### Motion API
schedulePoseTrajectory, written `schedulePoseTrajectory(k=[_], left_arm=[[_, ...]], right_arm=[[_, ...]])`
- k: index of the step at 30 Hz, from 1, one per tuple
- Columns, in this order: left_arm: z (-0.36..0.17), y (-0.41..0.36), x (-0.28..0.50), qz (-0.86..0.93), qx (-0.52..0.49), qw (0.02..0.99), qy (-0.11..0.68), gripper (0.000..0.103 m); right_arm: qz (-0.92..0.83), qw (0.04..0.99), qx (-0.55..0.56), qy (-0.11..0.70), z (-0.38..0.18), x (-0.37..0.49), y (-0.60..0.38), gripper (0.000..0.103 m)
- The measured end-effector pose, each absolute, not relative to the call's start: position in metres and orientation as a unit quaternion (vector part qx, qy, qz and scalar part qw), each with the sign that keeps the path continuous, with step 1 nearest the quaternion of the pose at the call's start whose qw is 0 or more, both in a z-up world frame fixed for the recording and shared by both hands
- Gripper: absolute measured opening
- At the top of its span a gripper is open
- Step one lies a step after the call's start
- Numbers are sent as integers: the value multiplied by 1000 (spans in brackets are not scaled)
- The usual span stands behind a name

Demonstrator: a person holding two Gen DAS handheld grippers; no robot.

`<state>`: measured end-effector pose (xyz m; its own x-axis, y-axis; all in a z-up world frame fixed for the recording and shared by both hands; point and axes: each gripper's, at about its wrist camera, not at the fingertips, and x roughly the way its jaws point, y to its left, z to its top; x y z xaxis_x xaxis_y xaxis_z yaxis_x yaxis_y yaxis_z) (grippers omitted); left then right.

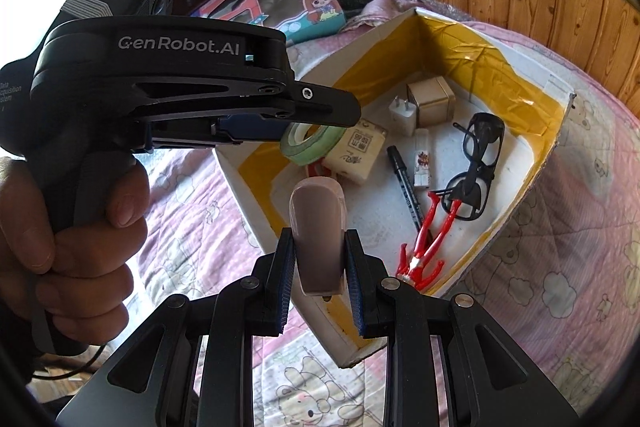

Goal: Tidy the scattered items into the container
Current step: 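Open the left tool to drop the tape roll while the right tool releases the stapler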

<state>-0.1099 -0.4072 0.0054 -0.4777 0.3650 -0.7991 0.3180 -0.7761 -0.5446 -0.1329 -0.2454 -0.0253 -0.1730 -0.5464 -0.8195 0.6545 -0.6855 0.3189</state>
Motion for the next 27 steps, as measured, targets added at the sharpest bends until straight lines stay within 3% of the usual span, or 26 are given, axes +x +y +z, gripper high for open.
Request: schedulePoseTrajectory(k=[4, 6, 7, 17, 27], left_arm=[[-6, -404, -117, 787, -524, 17, -325, 49], [-14, -403, -121, 785, -532, 16, -317, 50], [-18, -403, -121, 784, -535, 16, -316, 51], [-16, -420, -100, 785, -519, 2, -337, 50], [17, -381, -89, 828, -518, -31, -213, 51]], right_arm=[[-762, 394, 510, 62, -32, -136, -250, 30], [-764, 389, 511, 60, -34, -138, -249, 41], [-763, 389, 513, 58, -35, -139, -248, 42], [-762, 386, 519, 41, -28, -133, -221, 42], [-774, 365, 514, 58, -12, -126, -208, 42]])
